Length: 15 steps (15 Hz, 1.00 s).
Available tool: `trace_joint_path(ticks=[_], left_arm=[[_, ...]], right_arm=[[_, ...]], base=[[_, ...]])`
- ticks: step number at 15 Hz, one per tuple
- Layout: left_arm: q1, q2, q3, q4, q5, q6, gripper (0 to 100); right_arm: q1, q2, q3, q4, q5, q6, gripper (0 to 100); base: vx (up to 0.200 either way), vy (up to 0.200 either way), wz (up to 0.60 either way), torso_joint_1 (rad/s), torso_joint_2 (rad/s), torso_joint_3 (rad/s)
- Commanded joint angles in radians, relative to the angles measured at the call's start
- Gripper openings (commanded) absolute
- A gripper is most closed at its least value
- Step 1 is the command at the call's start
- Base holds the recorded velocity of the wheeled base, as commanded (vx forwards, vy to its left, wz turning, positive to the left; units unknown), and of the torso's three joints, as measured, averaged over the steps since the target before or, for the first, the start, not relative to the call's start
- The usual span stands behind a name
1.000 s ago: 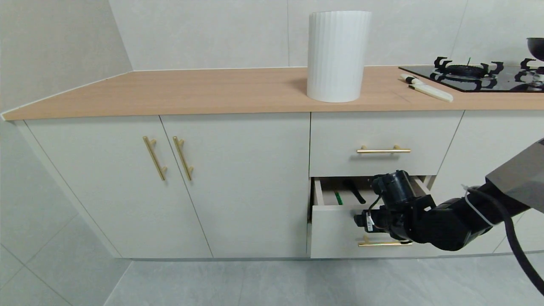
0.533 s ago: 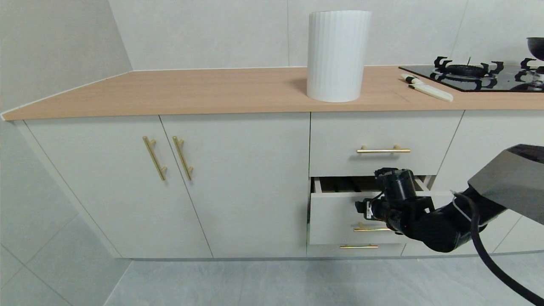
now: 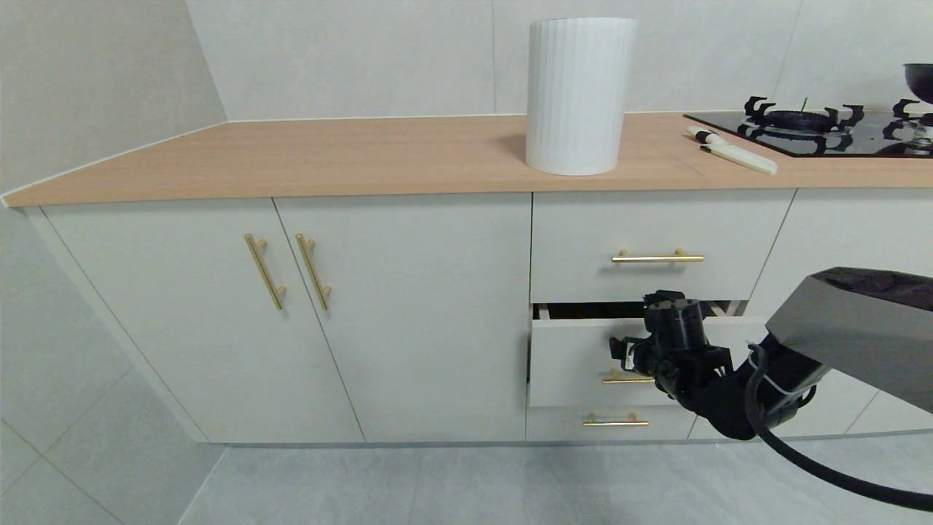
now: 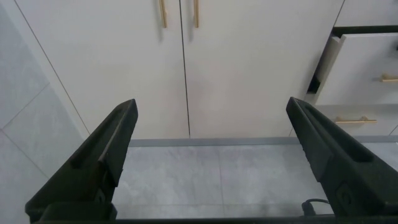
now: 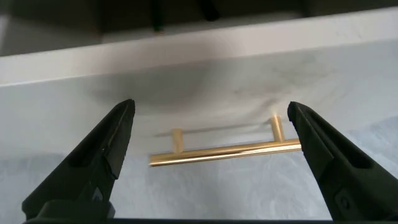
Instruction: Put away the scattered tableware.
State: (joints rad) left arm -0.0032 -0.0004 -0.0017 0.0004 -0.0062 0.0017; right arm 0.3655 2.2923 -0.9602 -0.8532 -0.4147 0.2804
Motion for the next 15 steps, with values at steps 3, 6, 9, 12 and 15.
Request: trace_joint_path(ticks=[3,6,9,12,15], left_arm=[[0.000,0.000,0.000,0.000,0.000,0.000,100],[0.000,0.000,0.000,0.000,0.000,0.000,100],[0.000,0.000,0.000,0.001,0.000,0.000,100],[0.000,0.000,0.000,0.000,0.000,0.000,100],[0.000,0.000,0.000,0.001,0.000,0.000,100]], right_arm=[[-0.019,0.052,-0.037,-0.020,-0.009,0.003,100],[-0.033,0.070,-0.061,-0.021,-0.010,0.005,100],[-0.039,0.079,-0.077,-0.021,-0.027,0.005,100],[-0.051,0.095,-0.117,-0.023,-0.052,0.011,100],[-0.054,0.118,-0.140,-0.066,-0.081,0.008,100]], base=[[0.000,0.000,0.00,0.000,0.00,0.000],[0.000,0.000,0.00,0.000,0.00,0.000],[0.000,0.000,0.00,0.000,0.00,0.000],[0.000,0.000,0.00,0.000,0.00,0.000],[0.000,0.000,0.00,0.000,0.00,0.000]])
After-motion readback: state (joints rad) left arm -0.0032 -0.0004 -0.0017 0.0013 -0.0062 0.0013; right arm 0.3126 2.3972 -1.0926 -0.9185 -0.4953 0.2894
